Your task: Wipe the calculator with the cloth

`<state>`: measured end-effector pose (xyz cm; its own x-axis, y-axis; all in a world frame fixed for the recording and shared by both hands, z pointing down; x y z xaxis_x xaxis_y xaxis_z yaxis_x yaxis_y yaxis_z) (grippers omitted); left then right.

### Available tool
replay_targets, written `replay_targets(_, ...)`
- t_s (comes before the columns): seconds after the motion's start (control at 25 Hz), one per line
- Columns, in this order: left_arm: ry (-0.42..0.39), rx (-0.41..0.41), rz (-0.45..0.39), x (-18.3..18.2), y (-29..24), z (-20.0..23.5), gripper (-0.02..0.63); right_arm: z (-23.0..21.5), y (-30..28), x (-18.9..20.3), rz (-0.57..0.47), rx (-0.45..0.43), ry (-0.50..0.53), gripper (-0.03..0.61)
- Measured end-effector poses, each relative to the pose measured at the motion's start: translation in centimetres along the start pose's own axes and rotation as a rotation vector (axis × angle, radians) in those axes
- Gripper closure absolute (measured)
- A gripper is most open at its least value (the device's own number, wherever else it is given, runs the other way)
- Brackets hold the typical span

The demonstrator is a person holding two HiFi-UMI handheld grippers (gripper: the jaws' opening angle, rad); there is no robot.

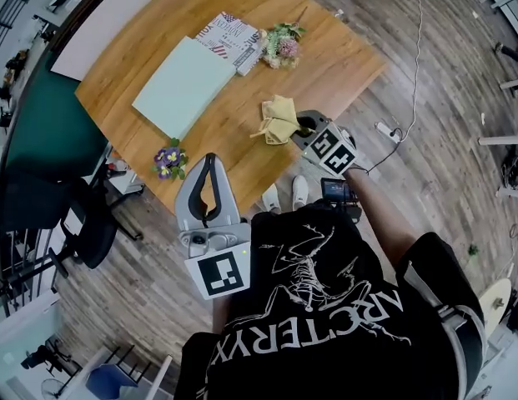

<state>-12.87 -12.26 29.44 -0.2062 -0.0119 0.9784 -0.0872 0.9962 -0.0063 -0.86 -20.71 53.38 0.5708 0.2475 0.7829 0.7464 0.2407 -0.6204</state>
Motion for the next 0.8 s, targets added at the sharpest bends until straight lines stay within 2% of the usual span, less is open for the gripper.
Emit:
replay_targets(0.16,-0.013,0.035,-0.02,-0.6,-1.0,-0.9,0.604,-3.9,7.9,-3.9,-0.227,0.218,-0.076,0.525)
replay_targets(0.28,-0.016,0.057,-0.041,-1.3,-1.5,-1.6,0.604,-5.4,15.2,-6.6,-0.442,0.394,-0.099,0.526)
replay_targets(0.4,-0.021,0.083,-0.057,-2.0,-2.2,-2.4,0.604,-5.2,21.8,-8.9,-0.604,0.553,-0.055,0.525)
replay_targets(0.52,-0.019,0.103,-0.054,-2.0,-2.9,-3.2,0.604,-4.4,26.3,-10.0,-0.685,0.715,0.016,0.525)
replay_targets(0.6,-0.021,0.11,-0.053,-1.9,-3.3,-3.5,0.604,-3.8,27.9,-10.3,-0.721,0.764,0.017,0.525)
replay_targets(0.8,-0.029,0.096,-0.07,-2.2,-4.1,-3.0,0.604,-2.5,28.5,-11.4,-0.755,0.757,0.027,0.525)
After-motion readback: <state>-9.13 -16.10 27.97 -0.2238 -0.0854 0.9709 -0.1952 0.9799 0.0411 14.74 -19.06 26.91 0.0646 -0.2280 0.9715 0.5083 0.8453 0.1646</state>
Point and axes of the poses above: the fingertips, and each gripper's own axes: y backward along the fingers, z to its left, x out of its underside, the point moved 1 cm from there along y, backward along the fingers, and after that the axes turned 9 degrees about -x, right-handed, at the moved point
